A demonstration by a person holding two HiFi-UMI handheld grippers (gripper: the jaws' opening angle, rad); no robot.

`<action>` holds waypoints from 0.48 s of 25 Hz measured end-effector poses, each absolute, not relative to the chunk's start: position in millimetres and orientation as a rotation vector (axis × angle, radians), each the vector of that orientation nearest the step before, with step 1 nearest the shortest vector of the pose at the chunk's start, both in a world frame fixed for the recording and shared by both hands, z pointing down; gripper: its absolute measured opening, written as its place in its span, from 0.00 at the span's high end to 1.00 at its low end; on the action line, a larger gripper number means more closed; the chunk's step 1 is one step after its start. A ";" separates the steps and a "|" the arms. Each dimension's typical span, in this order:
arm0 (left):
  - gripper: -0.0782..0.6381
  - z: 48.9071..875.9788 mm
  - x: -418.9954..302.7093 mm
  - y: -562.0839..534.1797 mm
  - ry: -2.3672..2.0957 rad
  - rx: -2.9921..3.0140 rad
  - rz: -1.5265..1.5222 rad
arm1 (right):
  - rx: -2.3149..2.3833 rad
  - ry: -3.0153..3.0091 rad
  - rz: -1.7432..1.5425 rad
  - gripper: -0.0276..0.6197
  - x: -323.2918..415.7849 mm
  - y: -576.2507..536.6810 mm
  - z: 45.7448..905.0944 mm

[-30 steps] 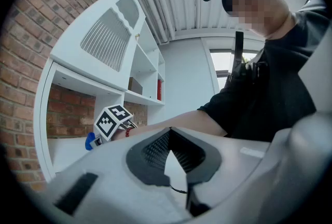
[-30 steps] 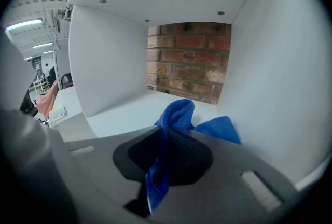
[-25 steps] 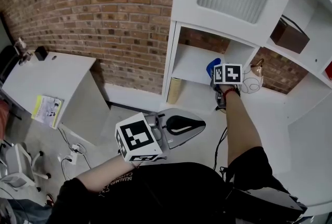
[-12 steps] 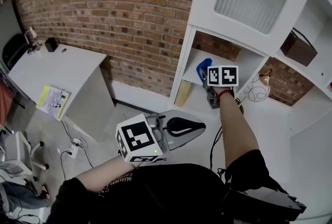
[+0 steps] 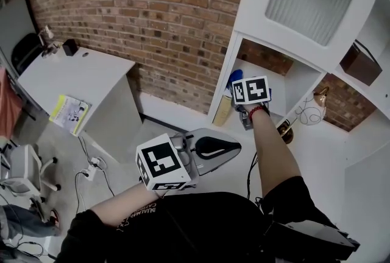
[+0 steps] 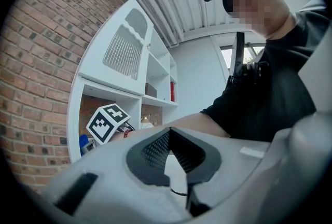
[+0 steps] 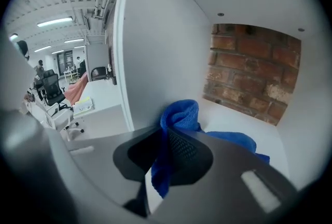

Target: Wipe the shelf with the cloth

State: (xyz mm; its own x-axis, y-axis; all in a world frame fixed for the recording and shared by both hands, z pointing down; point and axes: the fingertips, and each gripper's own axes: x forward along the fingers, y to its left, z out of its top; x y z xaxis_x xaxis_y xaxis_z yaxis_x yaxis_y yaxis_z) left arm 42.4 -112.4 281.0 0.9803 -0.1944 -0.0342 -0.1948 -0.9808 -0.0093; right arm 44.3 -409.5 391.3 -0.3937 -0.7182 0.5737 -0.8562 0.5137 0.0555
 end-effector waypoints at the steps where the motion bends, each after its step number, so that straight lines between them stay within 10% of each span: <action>1: 0.89 281.8 45.1 -111.7 0.294 -3.114 0.048 | 1.289 -2.214 0.331 0.89 46.5 -408.8 392.1; 12: 0.89 282.9 81.1 -102.4 0.123 -3.119 0.017 | 1.429 -2.157 0.399 0.90 119.3 -403.4 393.7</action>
